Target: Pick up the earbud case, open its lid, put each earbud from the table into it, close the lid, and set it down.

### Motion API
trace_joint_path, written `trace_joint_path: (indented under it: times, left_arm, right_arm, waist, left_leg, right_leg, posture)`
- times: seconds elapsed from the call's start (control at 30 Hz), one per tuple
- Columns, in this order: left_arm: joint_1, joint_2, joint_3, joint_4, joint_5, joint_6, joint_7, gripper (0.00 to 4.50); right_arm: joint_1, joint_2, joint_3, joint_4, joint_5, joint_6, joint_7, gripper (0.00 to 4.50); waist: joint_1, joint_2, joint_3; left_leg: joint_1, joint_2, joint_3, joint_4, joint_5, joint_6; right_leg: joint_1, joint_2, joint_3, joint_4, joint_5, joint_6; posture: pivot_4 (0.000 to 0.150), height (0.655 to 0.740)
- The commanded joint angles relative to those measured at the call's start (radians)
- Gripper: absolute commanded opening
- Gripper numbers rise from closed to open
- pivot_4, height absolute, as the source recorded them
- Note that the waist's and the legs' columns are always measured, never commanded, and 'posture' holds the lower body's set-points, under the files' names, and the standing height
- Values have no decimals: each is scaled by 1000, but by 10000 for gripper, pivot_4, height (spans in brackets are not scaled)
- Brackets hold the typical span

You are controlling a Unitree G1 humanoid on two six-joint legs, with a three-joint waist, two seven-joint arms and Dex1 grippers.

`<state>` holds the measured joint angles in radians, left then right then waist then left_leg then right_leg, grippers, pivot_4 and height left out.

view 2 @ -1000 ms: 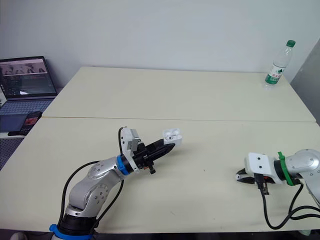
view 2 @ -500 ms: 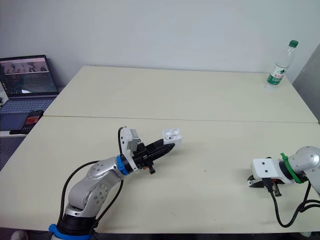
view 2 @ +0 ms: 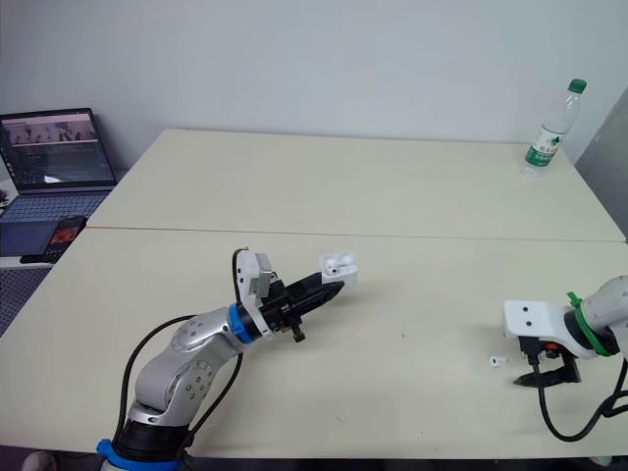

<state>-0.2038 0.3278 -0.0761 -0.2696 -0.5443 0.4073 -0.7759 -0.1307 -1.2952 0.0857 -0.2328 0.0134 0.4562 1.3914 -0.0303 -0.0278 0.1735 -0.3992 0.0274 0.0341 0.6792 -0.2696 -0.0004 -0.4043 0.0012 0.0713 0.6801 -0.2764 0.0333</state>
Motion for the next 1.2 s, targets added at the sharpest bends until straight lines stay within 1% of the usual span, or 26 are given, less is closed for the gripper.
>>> trace_joint_path:
  times: [0.03, 0.13, 0.23, 0.33, 0.53, 0.63, 0.73, 0.77, 0.8, 0.83, 1.2]
  left_arm:
    - [-11, -7, -10, -19, 2, -23, -11, 7600]
    - [-13, -7, -14, -16, 4, -24, -14, 7600]
    - [-14, -6, -15, -15, 3, -23, -15, 7600]
    - [-12, -3, -13, -15, 2, -24, -15, 7600]
    - [-5, -1, -8, -22, 2, -23, -8, 7600]
    - [-3, -1, -7, -24, 3, -23, -6, 7600]
    - [-1, 0, -6, -26, 4, -25, -4, 7600]
    - [0, 0, -5, -26, 4, -25, -4, 7600]
    - [0, 0, -5, -26, 3, -25, -3, 7600]
    - [0, 1, -5, -26, 4, -25, -3, 7600]
    - [1, 4, -3, -25, 5, -24, -6, 7600]
  right_arm:
    - [28, -44, -7, -200, -30, 181, -45, 44761]
    - [-11, -18, 58, -241, -102, 245, -118, 44761]
    - [-74, 9, 124, -239, -135, 291, -136, 44761]
    - [-117, 24, 169, -237, -137, 320, -127, 44761]
    - [-141, 20, 209, -244, -121, 340, -108, 44761]
    - [-150, 24, 218, -234, -121, 332, -107, 39042]
    - [-151, 26, 220, -224, -122, 309, -110, 27795]
    - [-151, 28, 218, -222, -121, 306, -112, 25058]
    - [-150, 29, 218, -220, -120, 304, -114, 20619]
    - [-150, 29, 218, -219, -119, 303, -113, 17234]
    - [-135, 27, 224, -226, -114, 301, -104, 17234]
  waist:
    - [0, 0, 0]
    - [0, 0, 0]
    - [-1, 0, 0]
    - [0, 0, 0]
    - [0, 0, 0]
    - [0, 0, 0]
    - [0, 0, 0]
    - [0, 0, 0]
    - [0, 0, 0]
    - [0, 0, 0]
    - [0, 0, 0]
  left_leg:
    - [0, 0, 0, 0, 0, 0]
    - [0, 0, 0, 0, 0, 0]
    - [0, -1, 2, 0, 0, 0]
    - [0, -1, 2, 1, 0, 0]
    - [-1, -1, 1, 0, 0, 0]
    - [-1, -1, 1, 0, 0, 0]
    - [-1, -1, 1, 0, 0, 0]
    - [0, -1, 1, 0, 0, 0]
    - [0, -1, 1, 0, 0, 0]
    - [0, -1, 1, 0, 0, 0]
    - [-1, -1, 1, 0, 0, 0]
  right_leg:
    - [0, 0, 0, 0, 0, 0]
    - [0, 0, 0, 0, 0, 0]
    - [0, 0, 0, -1, 0, 1]
    - [0, 0, 0, -1, 0, 0]
    - [-1, 0, 0, -1, 0, 0]
    - [-1, 0, -1, -1, 0, 0]
    - [-1, 0, -1, -1, 0, 0]
    - [-1, 0, -1, -1, 0, 0]
    - [-1, 0, -1, -1, 0, 0]
    - [-1, 0, -1, -1, 0, 0]
    - [-1, 0, -1, -1, 0, 0]
  posture:
    - [1500, 7400]
    - [1500, 7400]
    - [1500, 7400]
    - [1500, 7400]
    - [1500, 7400]
    - [1500, 7400]
    - [1500, 7400]
    - [1500, 7400]
    - [1500, 7400]
    - [1500, 7400]
    - [1500, 7400]
